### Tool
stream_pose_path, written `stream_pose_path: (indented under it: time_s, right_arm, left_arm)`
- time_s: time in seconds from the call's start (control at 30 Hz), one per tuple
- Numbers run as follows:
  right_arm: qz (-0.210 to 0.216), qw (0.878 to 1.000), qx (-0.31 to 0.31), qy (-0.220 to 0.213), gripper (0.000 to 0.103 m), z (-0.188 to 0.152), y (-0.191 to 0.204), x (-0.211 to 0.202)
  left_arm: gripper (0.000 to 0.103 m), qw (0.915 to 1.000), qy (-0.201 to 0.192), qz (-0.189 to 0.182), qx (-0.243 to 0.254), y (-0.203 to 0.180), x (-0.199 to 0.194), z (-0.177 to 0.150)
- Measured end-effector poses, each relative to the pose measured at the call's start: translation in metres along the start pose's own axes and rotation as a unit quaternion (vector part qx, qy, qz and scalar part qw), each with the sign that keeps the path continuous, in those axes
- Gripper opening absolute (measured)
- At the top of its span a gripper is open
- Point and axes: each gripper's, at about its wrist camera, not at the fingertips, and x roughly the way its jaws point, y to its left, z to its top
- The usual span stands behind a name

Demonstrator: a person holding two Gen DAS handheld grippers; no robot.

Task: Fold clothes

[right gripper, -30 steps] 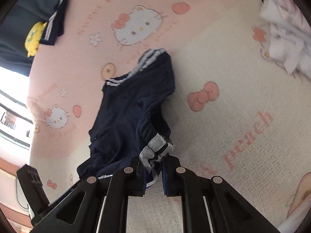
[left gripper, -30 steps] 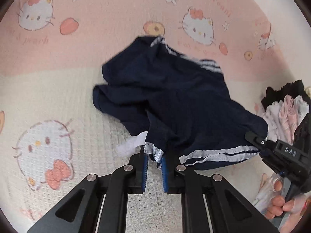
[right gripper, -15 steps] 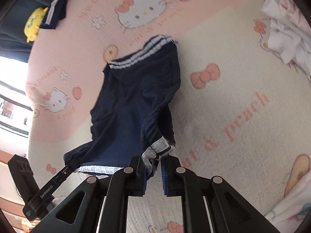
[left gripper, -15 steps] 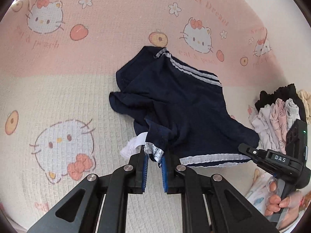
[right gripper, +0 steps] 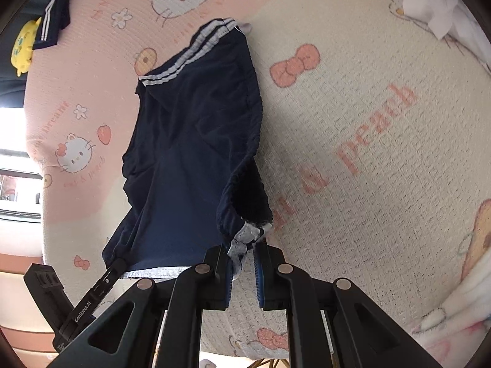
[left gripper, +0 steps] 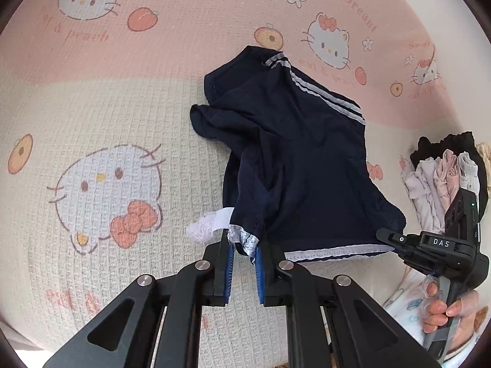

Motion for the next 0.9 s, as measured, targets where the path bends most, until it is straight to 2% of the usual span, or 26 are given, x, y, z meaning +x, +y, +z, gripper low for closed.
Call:
stream_pose_path:
  time_s: [0.27,0.47,0.6,0.73,0.8,0.83,0.9]
  right_arm:
    - [-0.005,1.0,0.022,0.006,0.01,-0.004,-0.009,-0.001]
    - [0.021,0.999,0.029,-0.013,0.01,-0.004,-0.014,-0.008]
    - [0.007,0.999,0.047,-0.007,0.01,-0.004,-0.019,-0.007]
    - [0.007,0.998,0.055,-0.006,0.01,-0.005,-0.021,-0.006]
    - [0.009,0.998,0.056,-0.011,0.011,-0.005,-0.022,-0.008]
    - [0.012,0.998,0.057,-0.013,0.012,-0.005,-0.022,-0.009]
    - [0.018,0.998,0.057,-0.019,0.03,-0.008,-0.024,-0.014]
  left_arm:
    - [0.01,0.9996,0.027,-0.003,-0.009,0.007,0.009,-0.014]
    - [0.01,0.999,0.042,-0.012,-0.012,0.007,0.013,-0.024]
    - [0.011,0.9978,0.056,-0.029,-0.019,0.009,0.017,-0.027]
    - [0.015,0.9962,0.073,-0.034,-0.035,0.013,0.021,-0.028]
    - [0.024,0.9944,0.085,-0.036,-0.051,0.017,0.024,-0.027]
    - [0.027,0.994,0.081,-0.041,-0.061,0.02,0.021,-0.026]
    - [0.034,0.9939,0.065,-0.045,-0.076,0.026,0.014,-0.025]
